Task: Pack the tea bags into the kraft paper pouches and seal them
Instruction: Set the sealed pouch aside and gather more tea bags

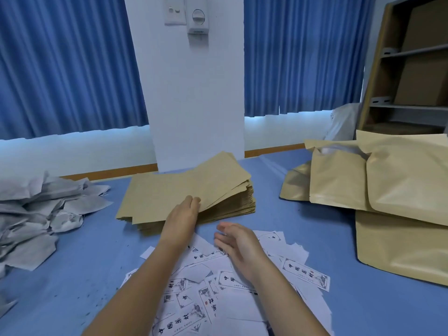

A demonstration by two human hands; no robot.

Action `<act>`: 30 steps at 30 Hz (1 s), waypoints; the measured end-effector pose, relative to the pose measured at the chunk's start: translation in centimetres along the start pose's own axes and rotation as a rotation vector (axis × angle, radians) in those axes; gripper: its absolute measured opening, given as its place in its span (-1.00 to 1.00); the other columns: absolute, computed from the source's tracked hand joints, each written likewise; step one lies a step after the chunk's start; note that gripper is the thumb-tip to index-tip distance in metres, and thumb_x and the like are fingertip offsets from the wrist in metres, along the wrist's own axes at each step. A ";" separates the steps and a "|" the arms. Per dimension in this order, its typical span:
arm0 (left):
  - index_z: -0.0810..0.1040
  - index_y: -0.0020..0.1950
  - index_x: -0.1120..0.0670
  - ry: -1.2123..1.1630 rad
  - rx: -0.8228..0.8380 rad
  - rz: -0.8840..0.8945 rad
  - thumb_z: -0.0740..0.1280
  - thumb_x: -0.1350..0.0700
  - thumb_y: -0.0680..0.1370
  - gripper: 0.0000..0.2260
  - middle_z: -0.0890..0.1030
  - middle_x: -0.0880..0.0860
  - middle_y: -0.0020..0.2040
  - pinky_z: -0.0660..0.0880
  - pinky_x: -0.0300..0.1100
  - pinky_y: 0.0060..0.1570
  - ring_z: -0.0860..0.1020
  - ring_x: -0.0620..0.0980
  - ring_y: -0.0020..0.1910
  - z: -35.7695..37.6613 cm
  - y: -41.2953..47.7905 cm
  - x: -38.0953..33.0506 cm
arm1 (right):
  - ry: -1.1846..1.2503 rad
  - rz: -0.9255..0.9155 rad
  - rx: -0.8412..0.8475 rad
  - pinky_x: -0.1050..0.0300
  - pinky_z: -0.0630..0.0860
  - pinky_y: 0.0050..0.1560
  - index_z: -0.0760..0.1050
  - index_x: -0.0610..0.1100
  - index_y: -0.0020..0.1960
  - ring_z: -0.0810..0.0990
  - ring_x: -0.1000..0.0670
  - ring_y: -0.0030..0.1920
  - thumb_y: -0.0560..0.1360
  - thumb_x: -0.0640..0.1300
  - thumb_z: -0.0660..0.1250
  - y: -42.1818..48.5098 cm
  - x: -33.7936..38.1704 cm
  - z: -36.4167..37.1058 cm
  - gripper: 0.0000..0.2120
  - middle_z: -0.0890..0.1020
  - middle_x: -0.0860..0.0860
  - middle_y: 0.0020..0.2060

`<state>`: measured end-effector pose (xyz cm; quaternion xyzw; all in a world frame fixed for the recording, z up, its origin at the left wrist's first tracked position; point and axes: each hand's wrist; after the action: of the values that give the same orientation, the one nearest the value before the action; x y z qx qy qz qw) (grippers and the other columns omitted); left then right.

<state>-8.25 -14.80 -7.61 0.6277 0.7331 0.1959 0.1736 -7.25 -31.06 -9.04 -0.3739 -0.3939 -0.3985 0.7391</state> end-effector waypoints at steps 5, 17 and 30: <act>0.54 0.19 0.34 -0.032 -0.164 -0.011 0.29 0.62 0.20 -0.43 0.57 0.28 -0.10 0.48 0.03 -0.32 0.52 0.26 -0.29 -2.0 -0.3 0.2 | 0.060 -0.057 0.056 0.08 0.53 0.15 0.54 -0.23 0.05 0.56 -0.08 0.15 0.58 -0.30 0.21 -0.2 -0.2 -0.1 -0.85 0.60 -0.14 0.06; 0.63 0.03 0.11 -0.270 -0.516 0.033 0.26 0.31 0.43 -0.74 0.51 0.03 -0.14 0.31 -0.18 -0.31 0.46 0.04 -0.16 -7.5 -2.7 5.1 | 0.488 0.015 0.395 -0.16 0.53 0.11 0.36 -0.34 0.32 0.55 -0.29 0.21 0.45 0.34 0.10 -3.5 1.3 1.3 -0.20 0.55 -0.33 0.19; 0.61 0.23 0.08 -0.284 -0.296 0.052 0.16 0.46 0.29 -0.40 0.57 0.05 0.25 0.33 0.18 0.26 0.44 0.14 0.30 -7.4 -14.2 14.6 | -0.238 -0.159 0.220 0.15 0.53 -0.47 0.52 -0.21 0.12 0.56 -0.09 -0.44 0.62 -0.32 0.06 -6.7 -2.5 9.9 -0.73 0.66 -0.13 -0.31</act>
<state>-26.28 -2.82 -8.50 0.6355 0.6479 0.2156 0.3604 -16.90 -24.41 -5.61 -0.3027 -0.5481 -0.3631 0.6900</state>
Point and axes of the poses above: each hand's wrist, its own y-axis towards the middle knuckle, its own z-axis out of the palm, x = y × z
